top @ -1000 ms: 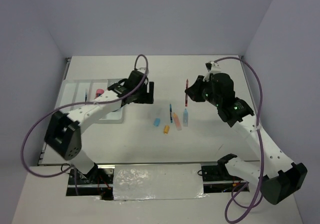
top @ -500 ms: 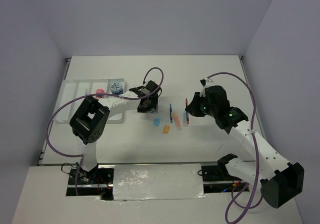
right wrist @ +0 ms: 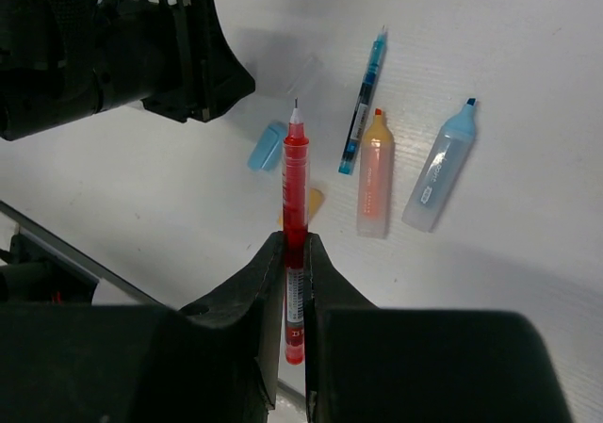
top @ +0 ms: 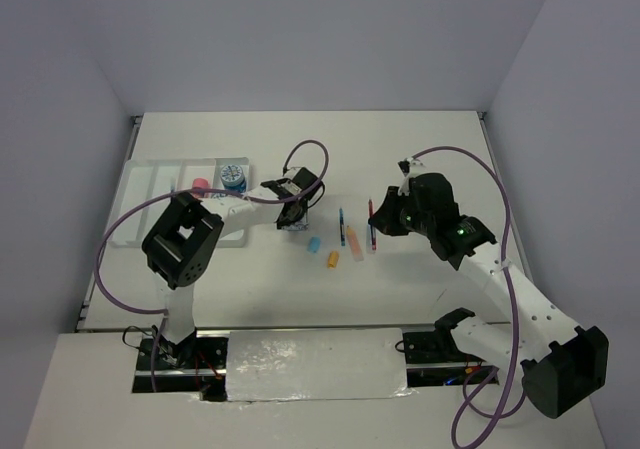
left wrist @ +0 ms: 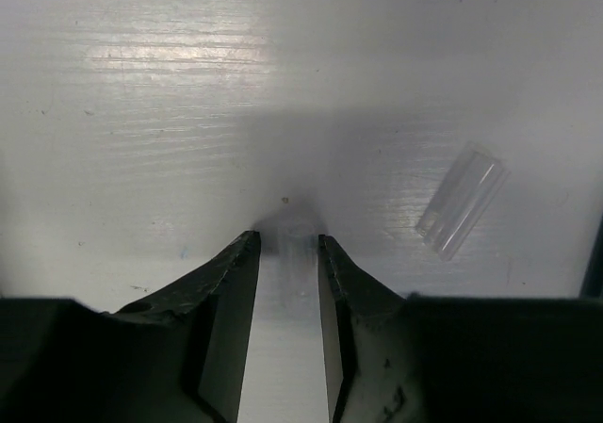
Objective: Sort the stationery into containers
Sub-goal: Pick up the pen cap from the center of the board, then close the pen cap on the pen.
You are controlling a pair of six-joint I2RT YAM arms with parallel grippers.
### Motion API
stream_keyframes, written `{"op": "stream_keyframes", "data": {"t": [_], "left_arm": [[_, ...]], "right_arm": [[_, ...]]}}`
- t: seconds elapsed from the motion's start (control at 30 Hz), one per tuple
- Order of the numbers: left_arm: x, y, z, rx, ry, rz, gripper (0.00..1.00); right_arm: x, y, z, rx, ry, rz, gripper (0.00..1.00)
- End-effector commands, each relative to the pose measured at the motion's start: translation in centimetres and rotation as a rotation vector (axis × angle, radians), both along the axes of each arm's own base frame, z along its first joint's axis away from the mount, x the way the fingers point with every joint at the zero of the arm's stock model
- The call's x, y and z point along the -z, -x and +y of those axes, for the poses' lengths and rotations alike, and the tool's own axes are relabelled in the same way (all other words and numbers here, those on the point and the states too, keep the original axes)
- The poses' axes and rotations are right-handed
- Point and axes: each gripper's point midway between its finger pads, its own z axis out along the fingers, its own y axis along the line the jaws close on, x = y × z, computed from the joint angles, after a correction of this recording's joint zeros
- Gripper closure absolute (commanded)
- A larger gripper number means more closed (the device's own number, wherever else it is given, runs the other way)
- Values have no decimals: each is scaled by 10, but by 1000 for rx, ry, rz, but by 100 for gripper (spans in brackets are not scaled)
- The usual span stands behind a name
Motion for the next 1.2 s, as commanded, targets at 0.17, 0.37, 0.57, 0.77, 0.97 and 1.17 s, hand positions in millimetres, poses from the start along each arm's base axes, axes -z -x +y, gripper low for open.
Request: {"op": "stream_keyframes", "data": {"t": [0.17, 0.37, 0.57, 0.77, 0.97, 1.17], "left_arm": [[18, 22, -2, -11, -37, 42, 75], [2, 25, -9, -5, 45, 8, 93], [-77, 19, -14, -31, 219, -178, 96], [-178, 25, -18, -11, 472, -418, 97], [-277, 60, -27, 103, 831, -650, 98], [-312, 87, -26, 186, 948, -715, 98]], "right_arm": [[-14, -1, 12, -49, -39, -68, 100], [-5, 11, 37, -197, -97, -65, 100], [-2, 30, 74, -340, -165, -136, 100], [-27, 70, 114, -379, -278, -292, 100], [-56, 85, 134, -297, -452, -337, 100], [-76, 76, 142, -267, -434, -394, 100]]}}
